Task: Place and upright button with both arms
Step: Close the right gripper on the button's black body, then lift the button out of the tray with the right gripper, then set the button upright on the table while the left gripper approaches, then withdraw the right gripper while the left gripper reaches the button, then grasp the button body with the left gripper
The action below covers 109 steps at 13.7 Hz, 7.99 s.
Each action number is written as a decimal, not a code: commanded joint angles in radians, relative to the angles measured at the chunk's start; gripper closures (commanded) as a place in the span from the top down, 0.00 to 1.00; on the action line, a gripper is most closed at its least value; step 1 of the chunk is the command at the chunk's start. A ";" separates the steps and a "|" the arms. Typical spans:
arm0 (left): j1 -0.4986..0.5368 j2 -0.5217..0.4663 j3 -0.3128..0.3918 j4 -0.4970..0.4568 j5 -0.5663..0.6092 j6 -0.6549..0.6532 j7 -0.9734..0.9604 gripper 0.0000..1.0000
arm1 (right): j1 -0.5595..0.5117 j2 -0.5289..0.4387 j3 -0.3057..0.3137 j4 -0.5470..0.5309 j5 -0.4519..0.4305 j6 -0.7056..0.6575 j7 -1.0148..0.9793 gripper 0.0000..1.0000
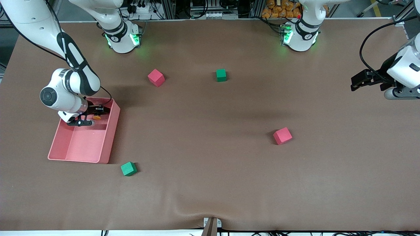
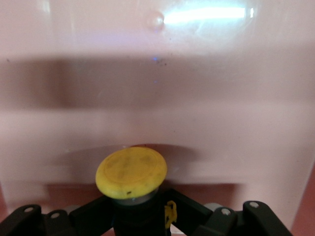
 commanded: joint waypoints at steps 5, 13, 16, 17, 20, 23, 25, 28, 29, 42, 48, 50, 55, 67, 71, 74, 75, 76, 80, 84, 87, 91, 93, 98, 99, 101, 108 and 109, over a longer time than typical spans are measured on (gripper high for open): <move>0.005 0.014 -0.002 0.026 0.019 -0.018 0.026 1.00 | 0.019 -0.192 -0.003 0.051 0.000 -0.133 -0.038 0.00; 0.042 0.009 0.001 0.028 0.019 -0.019 0.058 1.00 | 0.102 -0.199 -0.003 0.358 -0.005 -0.373 -0.277 0.00; 0.037 0.014 0.000 0.028 0.019 -0.015 0.064 1.00 | 0.249 -0.182 -0.003 0.405 -0.003 -0.373 -0.313 0.00; 0.033 0.014 0.000 0.028 0.019 -0.015 0.063 1.00 | 0.299 -0.169 -0.001 0.416 0.000 -0.372 -0.304 0.00; 0.037 0.015 0.000 0.028 0.013 -0.013 0.058 1.00 | 0.462 -0.087 -0.001 0.483 0.012 -0.364 -0.238 0.00; 0.039 0.021 0.000 0.028 0.011 -0.003 0.061 1.00 | 0.618 0.027 -0.001 0.583 0.041 -0.361 -0.064 0.00; 0.044 0.023 0.000 0.028 0.002 -0.001 0.067 1.00 | 0.701 0.109 -0.001 0.660 0.083 -0.355 0.027 0.00; 0.045 0.023 0.000 0.028 0.007 -0.003 0.071 1.00 | 0.774 0.226 -0.001 0.768 0.127 -0.329 0.180 0.00; 0.045 0.023 0.000 0.028 0.005 -0.003 0.069 1.00 | 0.792 0.263 -0.001 0.799 0.129 -0.329 0.236 0.00; 0.047 0.053 0.001 0.052 0.001 -0.009 0.063 1.00 | 0.964 0.591 0.031 1.062 0.185 -0.221 0.795 0.13; 0.042 0.083 0.000 0.051 -0.001 -0.012 0.066 1.00 | 0.947 0.524 0.025 1.057 0.181 -0.233 0.796 1.00; 0.028 0.096 -0.004 0.057 -0.004 -0.012 0.069 1.00 | 0.903 0.463 0.023 1.050 0.179 -0.288 0.795 1.00; -0.021 0.213 -0.017 0.129 -0.108 -0.012 0.048 1.00 | 0.826 0.270 -0.052 0.950 0.147 -0.411 0.720 1.00; -0.421 0.655 -0.008 0.327 -0.136 0.083 -0.287 1.00 | 0.581 -0.037 -0.150 0.757 0.141 -0.621 0.198 1.00; -0.561 0.719 0.036 0.334 -0.134 0.158 -0.391 1.00 | 0.432 -0.167 -0.152 0.727 0.063 -0.715 0.025 1.00; -0.570 0.788 0.020 0.373 -0.145 0.188 -0.394 1.00 | 0.320 -0.267 -0.150 0.709 0.003 -0.793 -0.043 1.00; -0.573 0.819 0.018 0.393 -0.166 0.195 -0.394 1.00 | 0.294 -0.293 -0.149 0.711 0.003 -0.831 -0.054 1.00; -0.584 0.843 0.018 0.409 -0.170 0.207 -0.394 1.00 | 0.257 -0.313 -0.143 0.711 0.003 -0.864 -0.054 1.00; -0.605 0.877 0.016 0.423 -0.191 0.273 -0.397 0.99 | 0.134 -0.402 -0.049 0.717 0.002 -0.982 -0.035 1.00; -0.639 0.906 0.018 0.430 -0.246 0.318 -0.406 0.94 | 0.126 -0.448 -0.044 0.720 0.003 -1.075 0.092 1.00; -0.644 0.917 0.024 0.427 -0.249 0.323 -0.408 0.86 | 0.131 -0.455 -0.046 0.735 0.008 -1.106 0.152 1.00; -0.665 0.937 0.029 0.427 -0.249 0.326 -0.423 0.85 | 0.128 -0.446 -0.047 0.772 0.003 -1.113 0.149 1.00; -0.673 0.949 0.029 0.427 -0.249 0.324 -0.455 0.81 | 0.131 -0.445 -0.047 0.795 0.005 -1.116 0.150 1.00; -0.679 0.966 0.024 0.427 -0.249 0.324 -0.498 0.76 | 0.134 -0.447 -0.044 0.827 0.006 -1.139 0.164 1.00; -0.680 0.966 0.027 0.427 -0.249 0.324 -0.499 0.75 | 0.134 -0.445 -0.044 0.829 0.006 -1.137 0.166 1.00; -0.681 0.969 0.029 0.427 -0.249 0.326 -0.499 0.75 | 0.143 -0.444 -0.044 0.829 0.003 -1.139 0.164 1.00; -0.691 0.977 0.033 0.422 -0.249 0.329 -0.502 0.19 | 0.146 -0.444 -0.044 0.832 0.000 -1.139 0.163 1.00; -0.691 0.974 0.035 0.422 -0.249 0.327 -0.505 0.06 | 0.148 -0.444 -0.044 0.832 0.000 -1.139 0.163 1.00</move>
